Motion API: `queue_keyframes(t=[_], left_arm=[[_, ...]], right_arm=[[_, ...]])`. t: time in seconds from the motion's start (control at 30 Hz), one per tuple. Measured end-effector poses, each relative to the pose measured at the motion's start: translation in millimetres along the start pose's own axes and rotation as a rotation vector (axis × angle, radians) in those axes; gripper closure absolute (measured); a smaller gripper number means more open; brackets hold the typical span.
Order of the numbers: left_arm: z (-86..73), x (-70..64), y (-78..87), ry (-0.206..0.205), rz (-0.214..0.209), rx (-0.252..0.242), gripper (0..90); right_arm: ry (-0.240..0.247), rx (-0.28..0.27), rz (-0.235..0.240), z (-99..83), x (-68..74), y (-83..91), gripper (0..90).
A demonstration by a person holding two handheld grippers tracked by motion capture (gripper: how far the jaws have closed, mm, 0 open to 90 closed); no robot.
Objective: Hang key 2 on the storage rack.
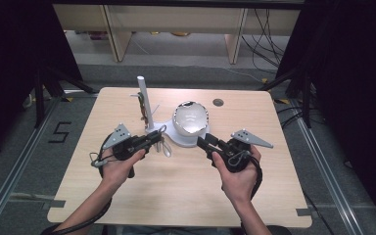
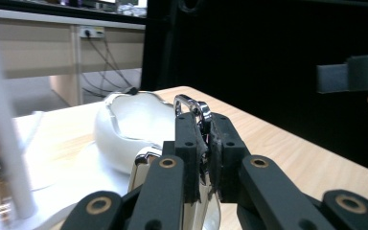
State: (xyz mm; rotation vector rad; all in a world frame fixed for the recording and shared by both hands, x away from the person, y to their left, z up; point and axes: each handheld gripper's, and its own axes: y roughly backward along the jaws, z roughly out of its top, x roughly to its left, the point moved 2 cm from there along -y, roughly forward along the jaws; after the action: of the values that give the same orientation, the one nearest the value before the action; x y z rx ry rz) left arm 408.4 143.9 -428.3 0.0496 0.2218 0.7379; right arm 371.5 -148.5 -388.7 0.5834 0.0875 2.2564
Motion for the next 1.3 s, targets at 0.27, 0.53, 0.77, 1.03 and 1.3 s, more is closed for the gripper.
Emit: queue_keyframes(t=[0.27,0.53,0.77,1.03,1.3], left_arm=[[1.6,27.5,19.2,-0.023,0.103,-0.011,83.2],[8.2,60.8,34.8,-0.048,0.22,-0.028,83.1],[8.3,82.3,36.3,-0.075,0.273,-0.034,83.1],[10.0,97.2,33.7,-0.099,0.298,-0.044,83.1],[13.0,107.2,26.6,-0.102,0.309,-0.051,83.1]], right_arm=[[-0.029,0.016,-0.045,-8.1,-13.7,6.9,60.3],[-0.027,0.016,-0.086,-15.7,-30.9,12.3,60.1],[-0.017,0.018,-0.122,-21.4,-38.6,14.4,60.0],[-0.029,0.027,-0.139,-27.6,-43.4,17.4,60.0],[-0.017,0.017,-0.145,-30.4,-46.8,19.4,59.9]])
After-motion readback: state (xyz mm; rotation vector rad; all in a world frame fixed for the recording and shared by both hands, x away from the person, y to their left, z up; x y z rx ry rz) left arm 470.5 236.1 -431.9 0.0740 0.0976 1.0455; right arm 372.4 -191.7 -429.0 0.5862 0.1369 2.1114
